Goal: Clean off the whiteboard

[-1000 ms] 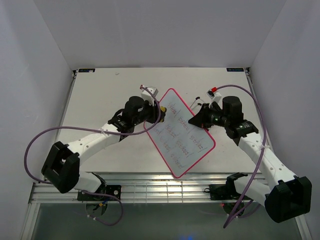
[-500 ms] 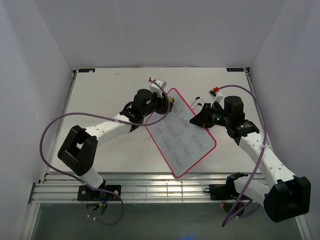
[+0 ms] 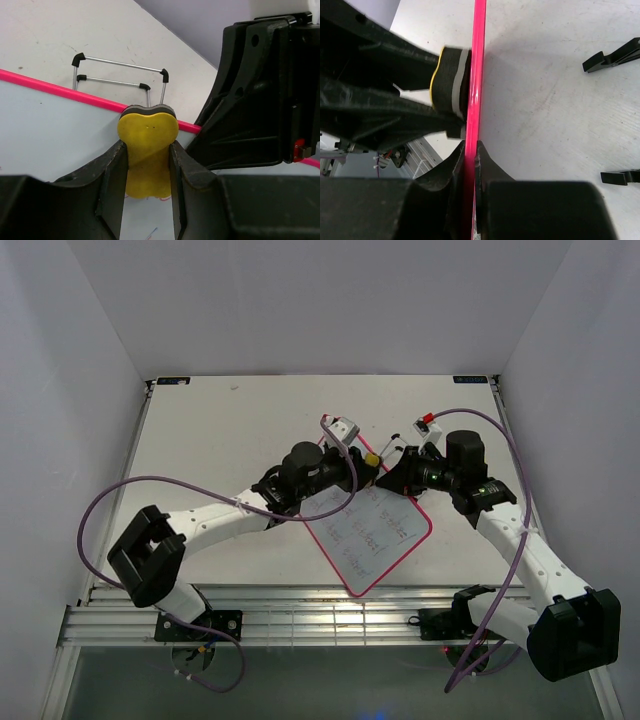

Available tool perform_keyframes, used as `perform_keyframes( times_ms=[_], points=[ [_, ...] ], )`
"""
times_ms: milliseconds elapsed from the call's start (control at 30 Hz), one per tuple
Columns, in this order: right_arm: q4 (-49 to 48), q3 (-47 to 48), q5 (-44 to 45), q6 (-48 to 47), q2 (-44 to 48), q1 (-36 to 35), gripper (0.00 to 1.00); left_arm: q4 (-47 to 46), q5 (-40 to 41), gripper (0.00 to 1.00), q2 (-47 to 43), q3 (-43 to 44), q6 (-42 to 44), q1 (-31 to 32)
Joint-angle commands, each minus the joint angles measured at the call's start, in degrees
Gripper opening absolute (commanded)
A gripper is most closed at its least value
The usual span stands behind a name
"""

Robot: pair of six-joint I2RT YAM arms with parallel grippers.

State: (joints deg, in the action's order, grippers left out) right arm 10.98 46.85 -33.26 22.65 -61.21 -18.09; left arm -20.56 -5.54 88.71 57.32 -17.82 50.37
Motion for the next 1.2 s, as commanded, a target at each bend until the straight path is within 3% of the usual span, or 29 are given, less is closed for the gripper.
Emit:
perform_keyframes(
  times_ms=[0, 200, 433, 633, 867, 1033, 1167],
  points=[
    [-9.05, 4.65, -8.67, -0.68, 1.71, -1.51, 0.08, 2.44, 0.98, 0.09, -0.91, -0.9, -1.6, -4.99],
    [-9.66, 4.48, -12.26, -1.3, 3.2, -1.6, 0.08, 2.98, -3.77, 0.07, 3.65, 0.59, -2.65, -16.24],
    [-9.66, 5.27, -12.27, -1.12, 2.85, -1.69, 0.08, 3.07, -8.69, 0.05, 6.31, 1.22, -1.95, -18.73],
    [-12.82, 4.65, -10.34, 1.33, 2.24, -1.69, 0.08, 2.72, -4.31, 0.05, -0.53, -3.08, -0.9, -9.69],
    [-14.32, 4.74, -8.32, 4.94, 2.94, -1.78, 0.08, -2.2, 2.01, 0.05, -5.29, -11.25, -3.27, 7.17],
    [-13.97, 4.83, -8.14, 5.47, 3.2, -1.86, 0.08, -3.09, 8.77, 0.06, -7.32, -14.34, -4.51, 7.82],
    [-13.62, 5.0, -8.14, 5.56, 3.55, -2.13, 0.08, -0.81, 9.23, 0.06, -7.41, -14.43, -5.64, 1.24]
  ],
)
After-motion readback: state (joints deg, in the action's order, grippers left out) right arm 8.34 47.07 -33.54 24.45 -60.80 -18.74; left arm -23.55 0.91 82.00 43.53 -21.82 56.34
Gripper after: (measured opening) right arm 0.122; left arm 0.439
